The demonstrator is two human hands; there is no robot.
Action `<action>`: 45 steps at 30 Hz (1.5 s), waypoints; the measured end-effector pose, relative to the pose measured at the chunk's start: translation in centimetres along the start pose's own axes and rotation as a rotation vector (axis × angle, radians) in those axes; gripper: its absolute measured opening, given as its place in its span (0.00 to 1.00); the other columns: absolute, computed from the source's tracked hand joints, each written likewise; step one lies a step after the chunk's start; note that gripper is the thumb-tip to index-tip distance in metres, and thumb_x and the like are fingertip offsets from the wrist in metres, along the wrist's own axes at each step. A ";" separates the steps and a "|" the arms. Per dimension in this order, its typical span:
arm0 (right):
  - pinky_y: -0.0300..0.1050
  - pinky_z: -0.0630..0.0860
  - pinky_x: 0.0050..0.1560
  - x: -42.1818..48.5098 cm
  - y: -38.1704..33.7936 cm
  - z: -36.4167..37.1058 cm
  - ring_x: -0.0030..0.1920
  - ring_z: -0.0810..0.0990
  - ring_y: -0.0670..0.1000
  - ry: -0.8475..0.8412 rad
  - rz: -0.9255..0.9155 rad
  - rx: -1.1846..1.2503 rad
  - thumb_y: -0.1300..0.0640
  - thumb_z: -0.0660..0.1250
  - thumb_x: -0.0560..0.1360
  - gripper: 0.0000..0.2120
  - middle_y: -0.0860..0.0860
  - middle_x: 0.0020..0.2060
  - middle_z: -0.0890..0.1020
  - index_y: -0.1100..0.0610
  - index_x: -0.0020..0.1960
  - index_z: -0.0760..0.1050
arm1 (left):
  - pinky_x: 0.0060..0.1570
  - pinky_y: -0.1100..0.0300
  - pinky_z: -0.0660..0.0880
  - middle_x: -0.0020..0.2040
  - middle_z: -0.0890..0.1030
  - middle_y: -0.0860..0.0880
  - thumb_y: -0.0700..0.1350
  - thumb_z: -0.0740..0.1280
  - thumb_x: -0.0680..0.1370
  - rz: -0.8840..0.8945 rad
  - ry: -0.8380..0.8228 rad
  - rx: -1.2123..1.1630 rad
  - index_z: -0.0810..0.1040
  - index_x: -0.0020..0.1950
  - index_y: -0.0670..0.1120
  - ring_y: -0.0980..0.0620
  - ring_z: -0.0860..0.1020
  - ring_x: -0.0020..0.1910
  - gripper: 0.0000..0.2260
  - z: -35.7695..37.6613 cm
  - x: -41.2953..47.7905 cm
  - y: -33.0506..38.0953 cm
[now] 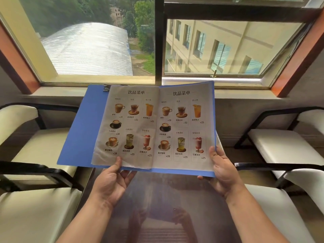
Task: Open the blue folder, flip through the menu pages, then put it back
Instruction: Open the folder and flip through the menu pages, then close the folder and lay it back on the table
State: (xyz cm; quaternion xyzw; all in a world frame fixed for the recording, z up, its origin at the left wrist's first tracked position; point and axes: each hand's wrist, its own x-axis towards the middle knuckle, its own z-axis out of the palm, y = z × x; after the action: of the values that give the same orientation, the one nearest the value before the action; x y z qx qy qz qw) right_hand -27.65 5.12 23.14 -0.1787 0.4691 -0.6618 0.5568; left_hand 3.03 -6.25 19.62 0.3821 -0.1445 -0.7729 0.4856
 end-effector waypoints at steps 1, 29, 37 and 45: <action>0.58 0.86 0.25 0.0 0.0 0.0 0.58 0.87 0.68 0.003 -0.001 -0.003 0.46 0.63 0.82 0.18 0.57 0.62 0.88 0.49 0.68 0.81 | 0.48 0.40 0.87 0.61 0.88 0.44 0.46 0.71 0.76 0.000 0.000 0.000 0.81 0.64 0.50 0.41 0.87 0.58 0.16 0.0 0.0 0.0; 0.50 0.79 0.29 0.8 0.6 1.3 0.37 0.86 0.62 -0.039 -0.046 -0.086 0.51 0.78 0.65 0.18 0.55 0.47 0.89 0.45 0.55 0.87 | 0.71 0.53 0.74 0.77 0.71 0.51 0.75 0.75 0.64 0.470 -0.372 1.160 0.61 0.80 0.58 0.52 0.74 0.74 0.50 4.3 -2.0 -1.0; 0.57 0.87 0.48 0.7 -0.4 1.3 0.60 0.86 0.63 -0.185 -0.048 -0.108 0.45 0.64 0.85 0.21 0.62 0.66 0.85 0.54 0.72 0.79 | 0.43 0.64 0.84 0.64 0.80 0.57 0.44 0.70 0.83 0.498 -0.155 0.981 0.69 0.67 0.63 0.57 0.85 0.55 0.19 5.1 -1.1 -1.4; 0.51 0.87 0.49 1.0 -0.2 1.4 0.58 0.89 0.60 -0.096 -0.116 -0.059 0.61 0.62 0.86 0.15 0.60 0.60 0.88 0.56 0.62 0.86 | 0.49 0.54 0.86 0.63 0.81 0.53 0.44 0.71 0.83 0.463 -0.099 0.985 0.70 0.70 0.49 0.52 0.85 0.56 0.18 5.5 -1.1 -1.4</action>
State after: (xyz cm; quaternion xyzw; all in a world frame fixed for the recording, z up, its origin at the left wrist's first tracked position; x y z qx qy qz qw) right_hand -27.03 3.64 23.72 -0.2535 0.4499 -0.6696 0.5338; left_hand -1.63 -5.42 23.01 0.4858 -0.5924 -0.5036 0.3992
